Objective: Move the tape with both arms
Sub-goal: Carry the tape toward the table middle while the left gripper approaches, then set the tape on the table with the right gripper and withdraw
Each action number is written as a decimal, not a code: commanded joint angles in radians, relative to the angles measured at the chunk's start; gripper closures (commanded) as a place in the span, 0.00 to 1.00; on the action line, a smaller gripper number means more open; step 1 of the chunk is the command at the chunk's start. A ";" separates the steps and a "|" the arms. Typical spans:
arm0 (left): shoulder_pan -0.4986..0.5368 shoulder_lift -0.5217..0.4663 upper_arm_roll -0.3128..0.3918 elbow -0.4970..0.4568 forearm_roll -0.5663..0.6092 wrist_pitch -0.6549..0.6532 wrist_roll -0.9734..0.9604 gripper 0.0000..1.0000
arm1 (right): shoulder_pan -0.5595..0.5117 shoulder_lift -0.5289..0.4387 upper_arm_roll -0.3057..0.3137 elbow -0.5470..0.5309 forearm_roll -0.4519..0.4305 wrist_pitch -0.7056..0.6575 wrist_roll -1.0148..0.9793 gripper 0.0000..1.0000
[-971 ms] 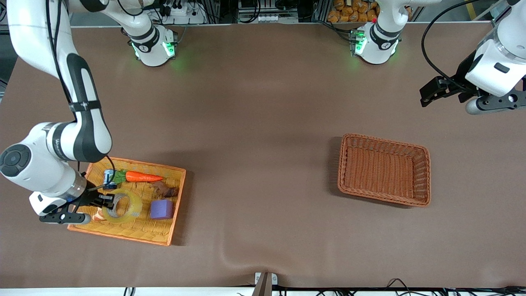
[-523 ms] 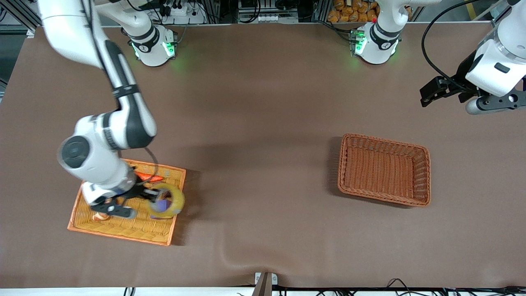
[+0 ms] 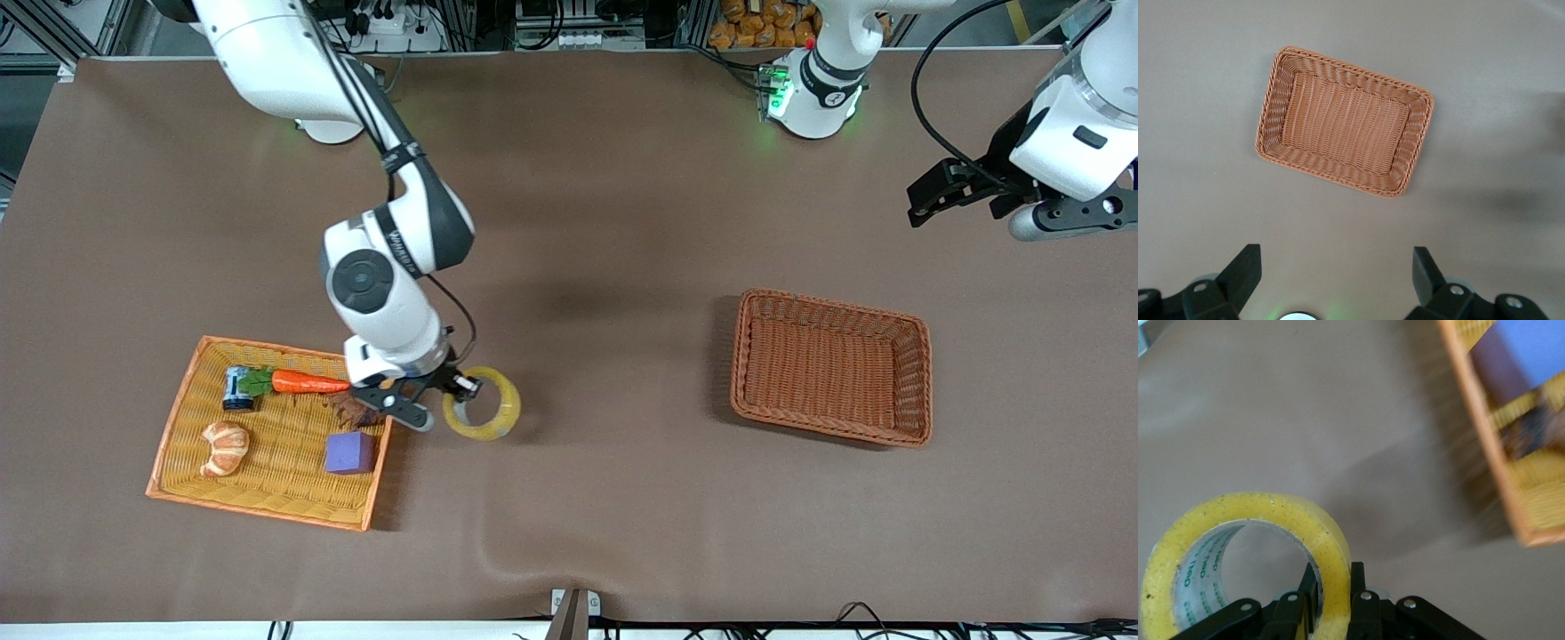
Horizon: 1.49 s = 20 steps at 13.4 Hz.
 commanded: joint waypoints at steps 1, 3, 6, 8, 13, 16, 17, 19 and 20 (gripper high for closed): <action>0.004 0.006 -0.003 -0.002 -0.023 0.024 -0.005 0.00 | 0.068 0.044 -0.012 0.051 -0.034 0.064 0.099 1.00; 0.002 0.017 -0.003 -0.007 -0.023 0.031 -0.005 0.00 | 0.132 0.067 -0.012 0.051 -0.032 0.069 0.103 1.00; -0.010 0.025 -0.004 -0.008 -0.023 0.038 -0.007 0.00 | 0.216 0.117 -0.014 0.049 -0.038 0.121 0.105 1.00; -0.028 0.034 -0.006 -0.008 -0.023 0.041 -0.022 0.00 | 0.243 0.133 -0.014 0.049 -0.038 0.121 0.117 0.99; -0.042 0.058 -0.009 -0.020 -0.032 0.049 -0.025 0.00 | 0.276 0.145 -0.015 0.049 -0.109 0.120 0.234 0.74; -0.041 0.072 -0.014 -0.027 -0.045 0.054 -0.025 0.00 | 0.265 0.119 -0.043 0.063 -0.109 0.109 0.229 0.00; -0.041 0.078 -0.014 -0.030 -0.045 0.055 -0.025 0.00 | 0.262 0.113 -0.064 0.081 -0.106 0.101 0.229 0.00; -0.053 0.092 -0.021 -0.030 -0.046 0.072 -0.025 0.00 | 0.233 0.070 -0.124 0.090 -0.097 0.057 0.194 0.00; -0.064 0.107 -0.023 -0.030 -0.046 0.090 -0.028 0.00 | 0.189 0.044 -0.124 0.090 -0.089 0.025 0.127 0.00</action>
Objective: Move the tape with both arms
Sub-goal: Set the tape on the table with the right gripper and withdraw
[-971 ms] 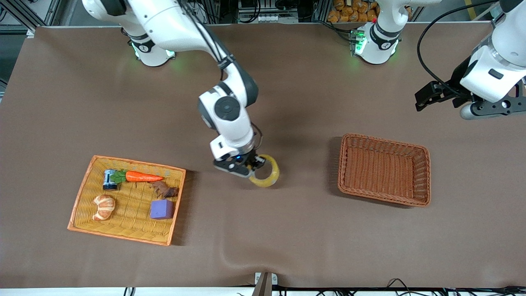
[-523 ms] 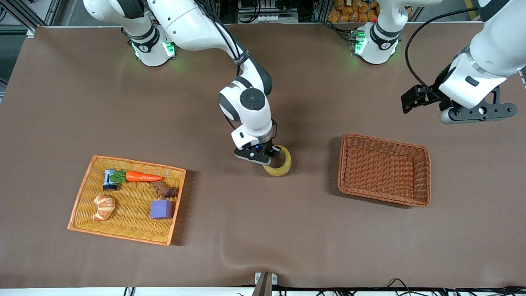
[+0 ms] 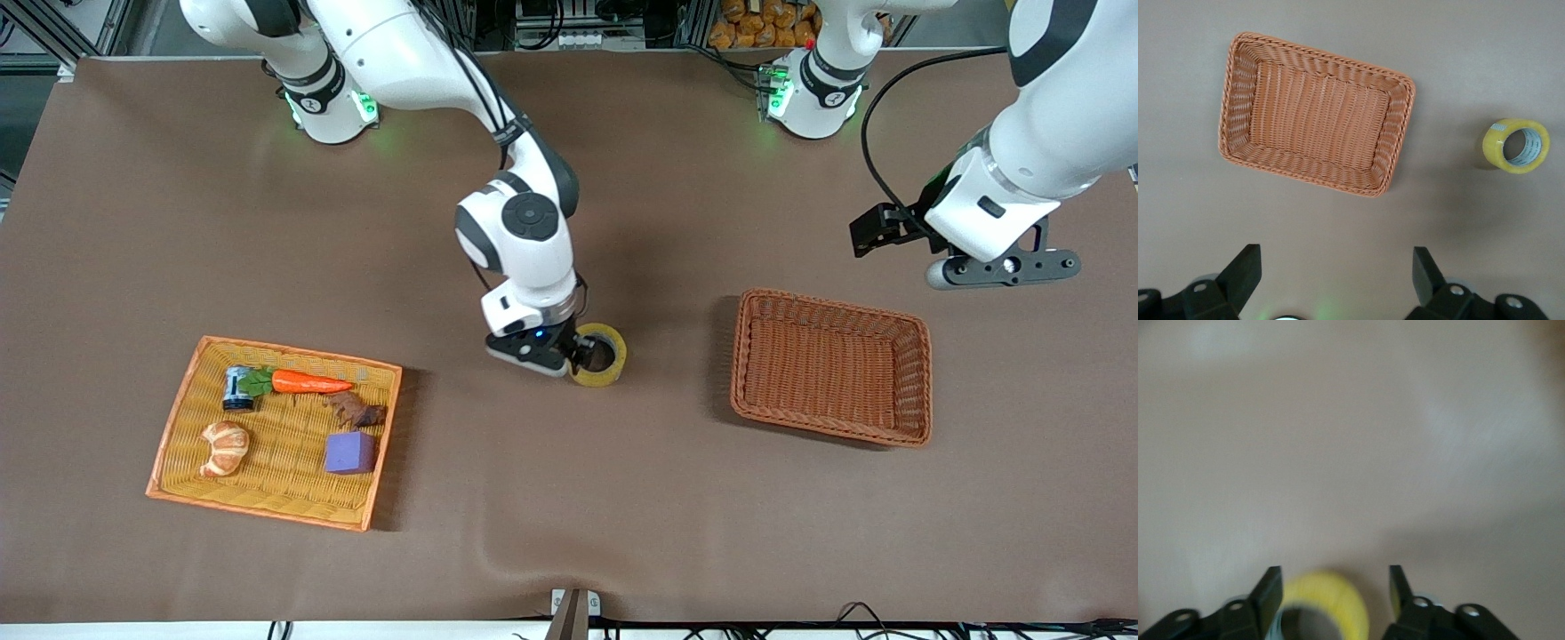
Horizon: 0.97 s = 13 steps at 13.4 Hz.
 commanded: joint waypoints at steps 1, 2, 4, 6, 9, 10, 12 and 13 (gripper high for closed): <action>-0.033 0.038 -0.009 -0.002 -0.021 0.049 -0.044 0.00 | -0.111 -0.080 -0.001 -0.007 0.005 -0.090 -0.140 0.00; -0.057 0.061 -0.011 -0.002 -0.021 0.078 -0.097 0.00 | -0.145 -0.087 -0.001 -0.007 0.025 -0.113 -0.203 0.00; -0.108 0.116 -0.013 -0.002 -0.020 0.139 -0.191 0.00 | -0.203 -0.112 -0.002 -0.018 0.098 -0.142 -0.327 0.00; -0.185 0.182 -0.013 0.002 -0.020 0.254 -0.307 0.00 | -0.269 -0.156 -0.002 -0.052 0.131 -0.194 -0.464 0.00; -0.303 0.288 -0.007 0.011 -0.006 0.395 -0.454 0.00 | -0.314 -0.294 -0.002 -0.249 0.144 -0.172 -0.604 0.00; -0.326 0.328 -0.003 0.025 -0.004 0.454 -0.502 0.00 | -0.326 -0.341 -0.002 -0.321 0.144 -0.169 -0.657 0.00; -0.360 0.418 -0.005 0.051 -0.006 0.587 -0.589 0.00 | -0.387 -0.412 -0.002 -0.424 0.144 -0.182 -0.791 0.00; -0.389 0.458 0.000 0.057 -0.001 0.638 -0.628 0.00 | -0.427 -0.452 -0.002 -0.481 0.146 -0.182 -0.881 0.00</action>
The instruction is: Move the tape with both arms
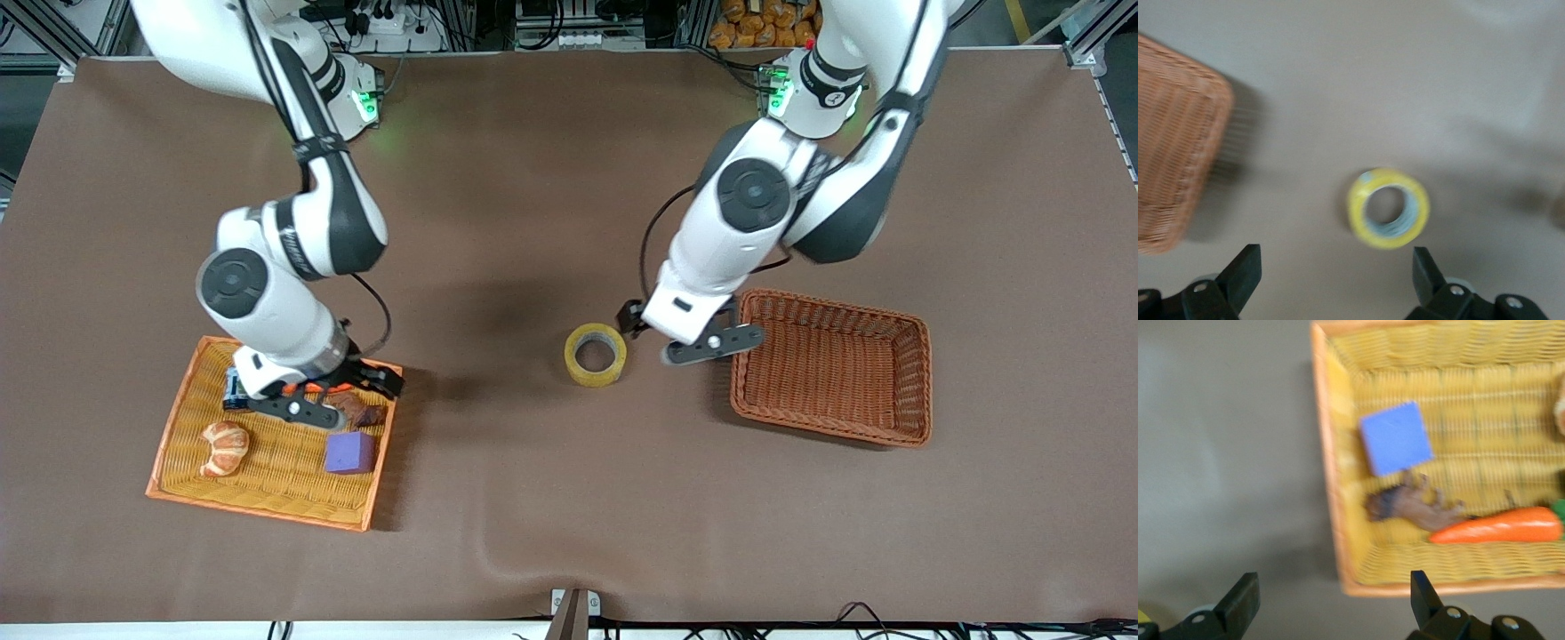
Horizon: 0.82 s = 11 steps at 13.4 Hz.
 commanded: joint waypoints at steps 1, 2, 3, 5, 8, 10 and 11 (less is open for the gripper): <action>-0.049 0.115 0.018 0.059 0.009 0.105 -0.070 0.00 | -0.114 -0.173 0.019 -0.222 0.019 0.012 -0.237 0.00; -0.051 0.123 0.015 0.056 0.053 0.110 -0.066 0.00 | -0.154 -0.213 0.019 -0.265 0.019 0.010 -0.313 0.00; -0.049 0.126 0.011 0.042 0.093 0.108 -0.060 0.00 | -0.187 -0.251 0.018 -0.305 0.019 0.004 -0.374 0.00; -0.073 0.181 0.009 0.037 0.099 0.108 -0.075 0.00 | -0.282 -0.298 0.016 -0.316 0.019 -0.105 -0.491 0.00; -0.083 0.246 0.009 0.039 0.096 0.119 -0.072 0.00 | -0.355 -0.397 0.012 -0.304 0.010 -0.209 -0.606 0.00; -0.086 0.275 0.009 0.039 0.096 0.142 -0.072 0.00 | -0.350 -0.460 0.015 -0.298 -0.041 -0.236 -0.608 0.00; -0.086 0.286 0.007 0.036 0.099 0.168 -0.072 0.00 | -0.346 -0.486 0.019 -0.289 -0.071 -0.262 -0.607 0.00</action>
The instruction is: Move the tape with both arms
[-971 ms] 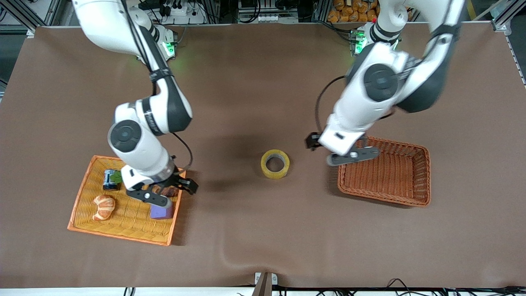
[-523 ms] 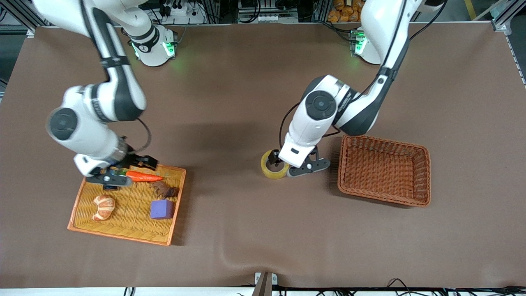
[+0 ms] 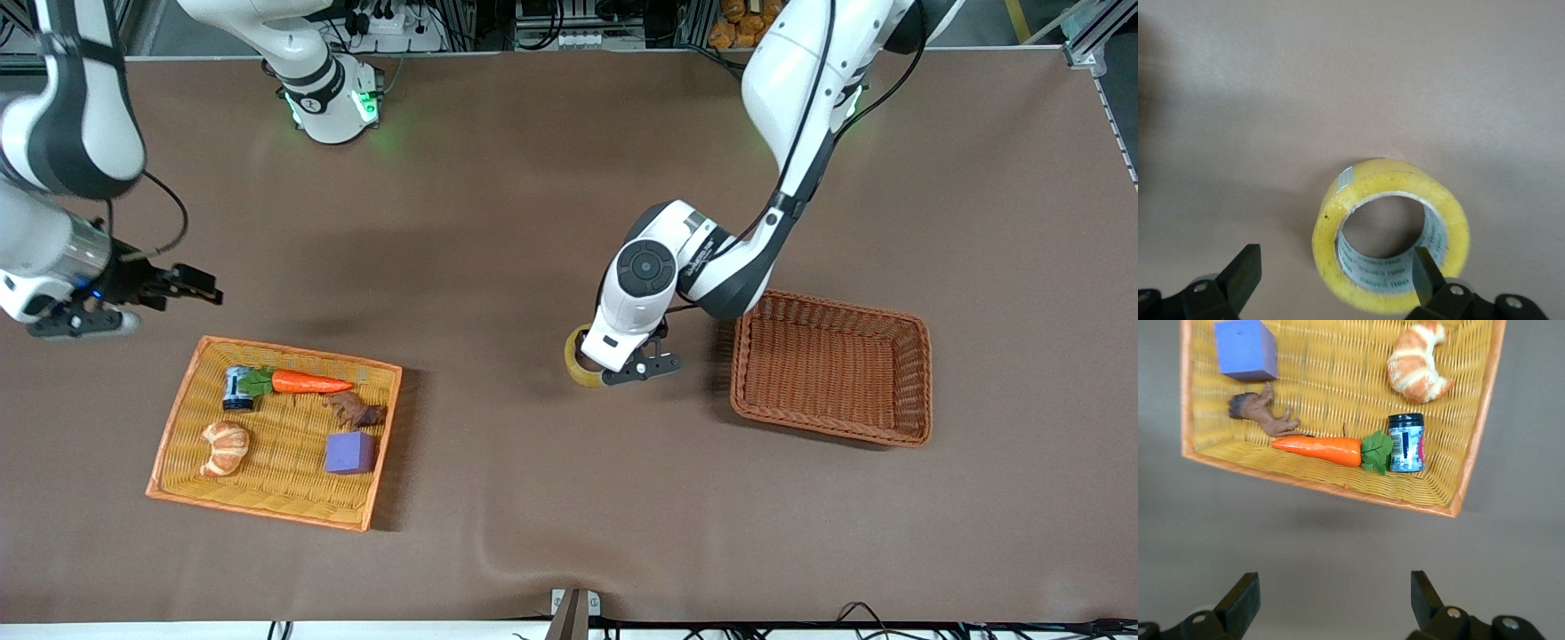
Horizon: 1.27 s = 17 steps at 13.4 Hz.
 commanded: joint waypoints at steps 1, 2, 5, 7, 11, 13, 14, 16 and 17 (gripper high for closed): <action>-0.010 0.043 0.005 0.020 0.025 0.035 -0.030 0.00 | 0.009 -0.084 0.027 0.011 -0.056 -0.063 -0.002 0.00; -0.023 0.055 0.005 0.022 0.020 0.040 -0.032 0.00 | -0.009 -0.082 0.058 0.055 -0.060 -0.104 -0.002 0.00; -0.033 0.058 0.005 0.012 0.014 0.043 -0.041 0.47 | -0.138 -0.076 0.165 0.198 -0.074 -0.250 -0.002 0.00; -0.051 0.064 0.005 0.009 0.021 0.040 -0.055 1.00 | -0.180 -0.082 0.206 0.225 -0.083 -0.272 -0.002 0.00; -0.016 -0.029 0.016 0.009 0.025 -0.084 -0.056 1.00 | -0.258 -0.075 0.289 0.375 -0.088 -0.388 0.001 0.00; 0.060 -0.142 0.016 0.002 0.028 -0.251 -0.033 1.00 | -0.246 -0.079 0.293 0.381 -0.126 -0.398 0.002 0.00; 0.117 -0.197 0.014 -0.017 0.029 -0.299 -0.003 1.00 | -0.240 -0.079 0.291 0.393 -0.135 -0.410 0.002 0.00; 0.225 -0.300 0.010 -0.108 0.029 -0.311 0.094 1.00 | -0.241 -0.079 0.291 0.404 -0.135 -0.428 0.009 0.00; 0.271 -0.333 0.010 -0.154 0.035 -0.304 0.140 1.00 | -0.241 -0.079 0.291 0.404 -0.135 -0.430 0.012 0.00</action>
